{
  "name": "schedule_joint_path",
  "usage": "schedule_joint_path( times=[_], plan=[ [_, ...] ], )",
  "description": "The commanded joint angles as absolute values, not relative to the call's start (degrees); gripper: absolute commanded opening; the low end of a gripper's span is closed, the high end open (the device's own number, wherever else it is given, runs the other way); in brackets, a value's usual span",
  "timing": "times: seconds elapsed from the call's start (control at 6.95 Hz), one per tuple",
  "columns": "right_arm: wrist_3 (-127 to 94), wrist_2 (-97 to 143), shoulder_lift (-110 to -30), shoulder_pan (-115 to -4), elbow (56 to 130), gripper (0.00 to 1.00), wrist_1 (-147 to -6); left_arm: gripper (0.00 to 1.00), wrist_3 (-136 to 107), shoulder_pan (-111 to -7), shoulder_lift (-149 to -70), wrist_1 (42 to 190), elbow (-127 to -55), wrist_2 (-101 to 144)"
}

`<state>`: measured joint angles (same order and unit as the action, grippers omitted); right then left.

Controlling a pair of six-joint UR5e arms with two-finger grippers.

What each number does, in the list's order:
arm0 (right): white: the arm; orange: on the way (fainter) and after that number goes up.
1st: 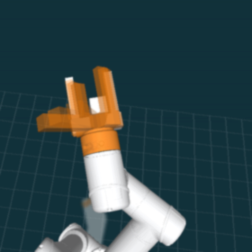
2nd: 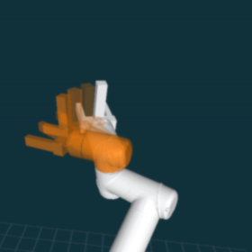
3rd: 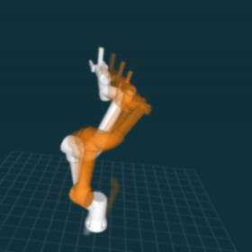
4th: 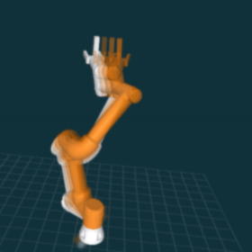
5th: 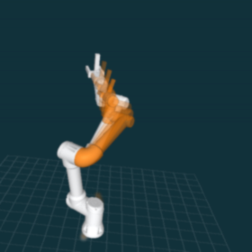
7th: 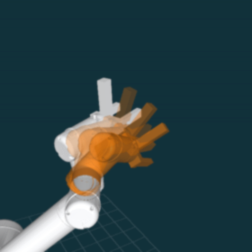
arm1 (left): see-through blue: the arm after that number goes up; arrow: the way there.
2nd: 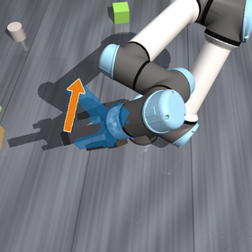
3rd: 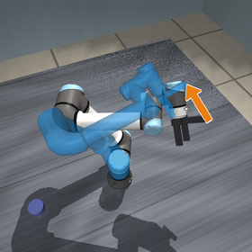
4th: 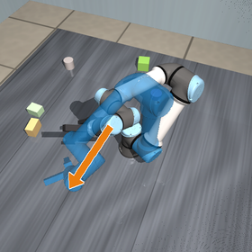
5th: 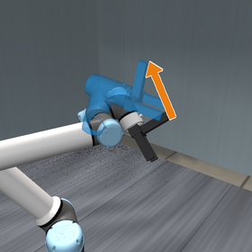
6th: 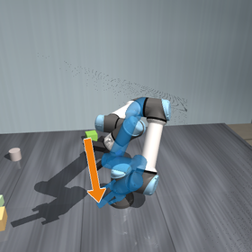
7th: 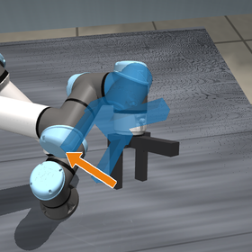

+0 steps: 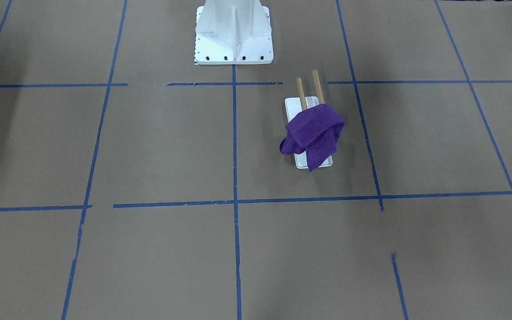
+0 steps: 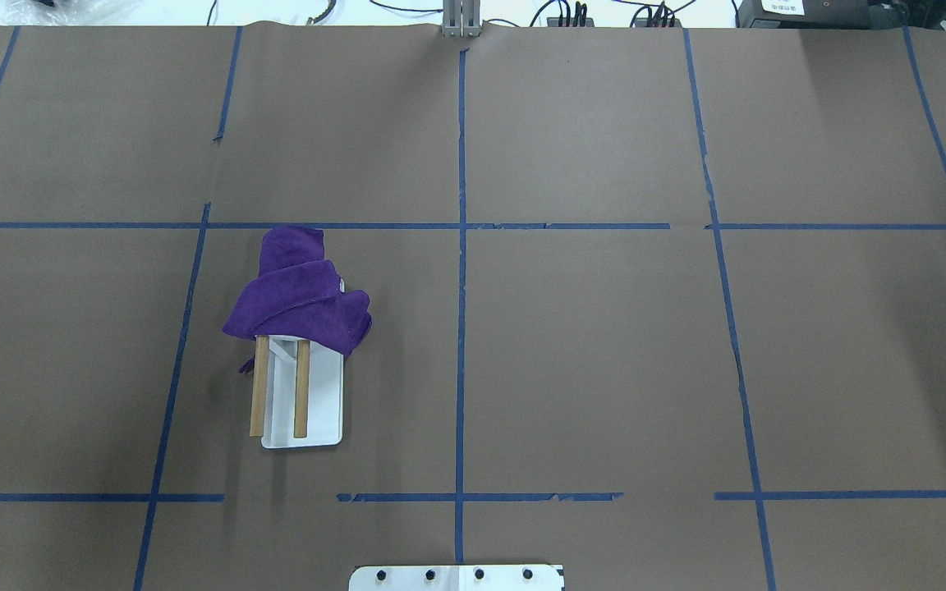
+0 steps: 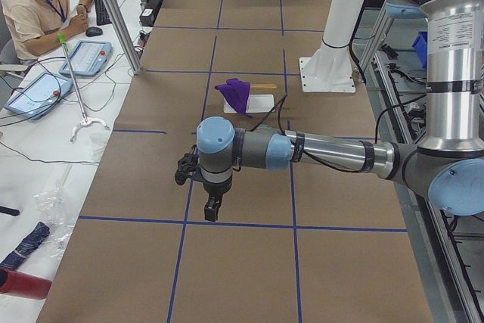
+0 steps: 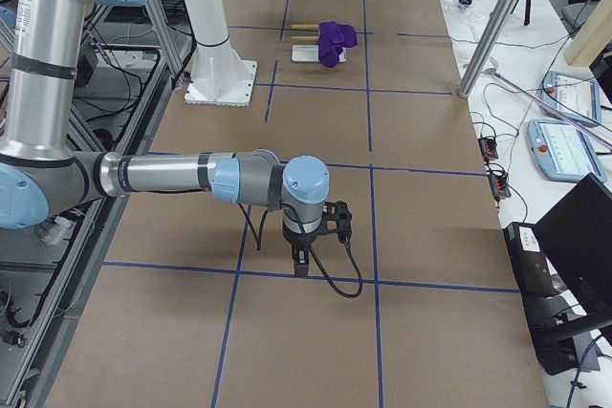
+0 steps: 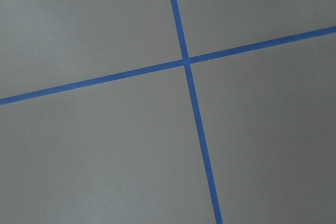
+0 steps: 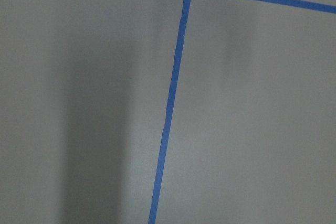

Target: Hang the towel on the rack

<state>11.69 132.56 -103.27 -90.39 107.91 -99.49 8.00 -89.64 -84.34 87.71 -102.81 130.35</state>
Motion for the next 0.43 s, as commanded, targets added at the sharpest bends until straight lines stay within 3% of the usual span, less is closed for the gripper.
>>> schedule_joint_path(
  times=[0.0, 0.29],
  plan=[
    [11.69, 132.63, -103.27, -90.35, 108.02, 1.0, -99.49, 1.0, 8.0, -89.65, -84.29, 87.71, -102.74, 130.34],
    [11.69, 132.63, -103.27, -90.35, 107.84, 1.0, -99.49, 1.0, 8.0, -89.65, -84.29, 87.63, -102.75, 130.43]
  ],
)
